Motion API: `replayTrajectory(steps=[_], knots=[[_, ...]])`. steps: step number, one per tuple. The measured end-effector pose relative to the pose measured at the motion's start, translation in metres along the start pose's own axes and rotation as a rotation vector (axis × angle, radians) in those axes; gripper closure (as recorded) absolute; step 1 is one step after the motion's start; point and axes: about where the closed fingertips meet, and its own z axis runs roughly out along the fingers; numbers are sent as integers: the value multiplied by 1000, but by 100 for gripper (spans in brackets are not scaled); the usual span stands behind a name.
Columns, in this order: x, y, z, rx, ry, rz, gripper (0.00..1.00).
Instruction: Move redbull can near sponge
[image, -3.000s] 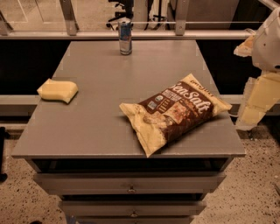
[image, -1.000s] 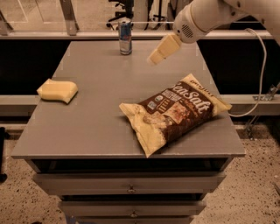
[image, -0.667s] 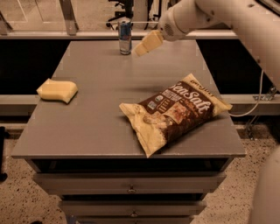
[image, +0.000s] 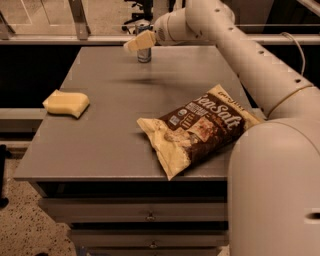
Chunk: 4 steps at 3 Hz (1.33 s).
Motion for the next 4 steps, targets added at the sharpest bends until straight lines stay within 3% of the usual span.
replayTrajectory(steps=[1,2,3,4], knots=[[-7,-6,42,25,-80,34,0],[-7,-14,61,49,-105,49,0],[-7,-19,71,66,-128,54,13],[-6,-24,71,82,-150,57,37]])
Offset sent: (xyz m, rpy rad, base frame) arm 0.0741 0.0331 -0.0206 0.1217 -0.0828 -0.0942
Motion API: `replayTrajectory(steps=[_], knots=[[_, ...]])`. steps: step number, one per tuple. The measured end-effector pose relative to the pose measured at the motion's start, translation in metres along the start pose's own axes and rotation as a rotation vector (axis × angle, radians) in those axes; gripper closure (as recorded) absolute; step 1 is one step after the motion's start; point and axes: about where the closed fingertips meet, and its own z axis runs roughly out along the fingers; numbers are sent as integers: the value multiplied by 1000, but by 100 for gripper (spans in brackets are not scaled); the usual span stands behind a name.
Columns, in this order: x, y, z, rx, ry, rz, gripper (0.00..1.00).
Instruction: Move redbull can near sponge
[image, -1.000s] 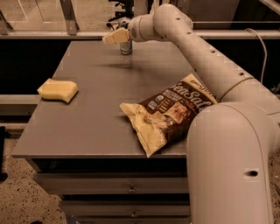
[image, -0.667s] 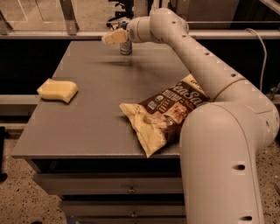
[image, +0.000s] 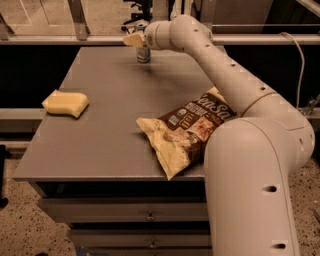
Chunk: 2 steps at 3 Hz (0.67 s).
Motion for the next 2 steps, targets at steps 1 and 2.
replayTrajectory(steps=[1,2], knots=[[-1,-2,-7,6,-20,2,60],[-14,9,-32,-36,-42,-4,83]])
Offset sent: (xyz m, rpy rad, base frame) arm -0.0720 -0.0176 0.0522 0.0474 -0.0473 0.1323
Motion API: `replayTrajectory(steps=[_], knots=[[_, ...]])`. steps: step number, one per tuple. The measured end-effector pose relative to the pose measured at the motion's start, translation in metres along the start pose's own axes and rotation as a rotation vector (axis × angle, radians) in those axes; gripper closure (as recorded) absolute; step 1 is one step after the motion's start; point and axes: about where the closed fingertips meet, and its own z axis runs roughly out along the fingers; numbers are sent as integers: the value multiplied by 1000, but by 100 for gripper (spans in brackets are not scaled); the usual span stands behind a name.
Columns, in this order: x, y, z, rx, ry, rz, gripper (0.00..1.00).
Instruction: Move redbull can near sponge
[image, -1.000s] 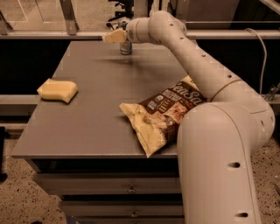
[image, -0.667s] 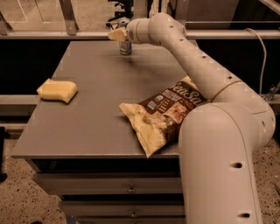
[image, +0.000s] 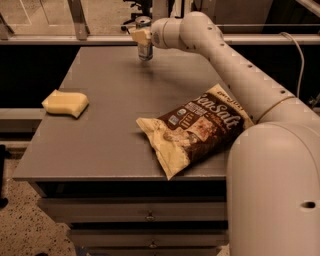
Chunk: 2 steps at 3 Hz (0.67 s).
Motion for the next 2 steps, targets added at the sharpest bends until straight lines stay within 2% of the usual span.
replayTrajectory(steps=[1,2], knots=[[-12,40,-31,-119,-13,-1,100],[-19,91,-57,-233,-23,-10,100]])
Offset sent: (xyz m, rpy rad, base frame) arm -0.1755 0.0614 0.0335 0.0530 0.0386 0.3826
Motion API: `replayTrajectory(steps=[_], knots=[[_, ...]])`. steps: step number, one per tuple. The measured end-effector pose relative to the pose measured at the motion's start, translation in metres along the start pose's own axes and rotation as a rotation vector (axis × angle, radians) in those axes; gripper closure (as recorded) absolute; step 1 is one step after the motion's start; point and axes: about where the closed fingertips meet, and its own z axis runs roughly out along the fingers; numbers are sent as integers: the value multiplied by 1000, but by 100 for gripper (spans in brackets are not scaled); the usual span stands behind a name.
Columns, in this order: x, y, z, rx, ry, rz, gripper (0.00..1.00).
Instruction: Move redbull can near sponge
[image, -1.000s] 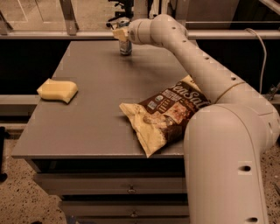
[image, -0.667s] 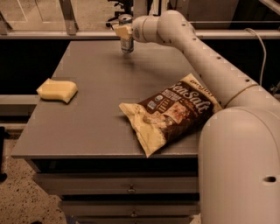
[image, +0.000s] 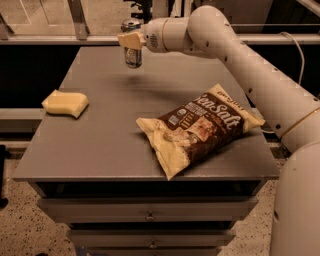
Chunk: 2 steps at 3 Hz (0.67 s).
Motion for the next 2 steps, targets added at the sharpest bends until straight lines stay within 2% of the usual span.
replayTrajectory(steps=[1,2], knots=[[-6,55,1,-105,-16,-20,100],[-14,102,8,-179,-44,-50,100]])
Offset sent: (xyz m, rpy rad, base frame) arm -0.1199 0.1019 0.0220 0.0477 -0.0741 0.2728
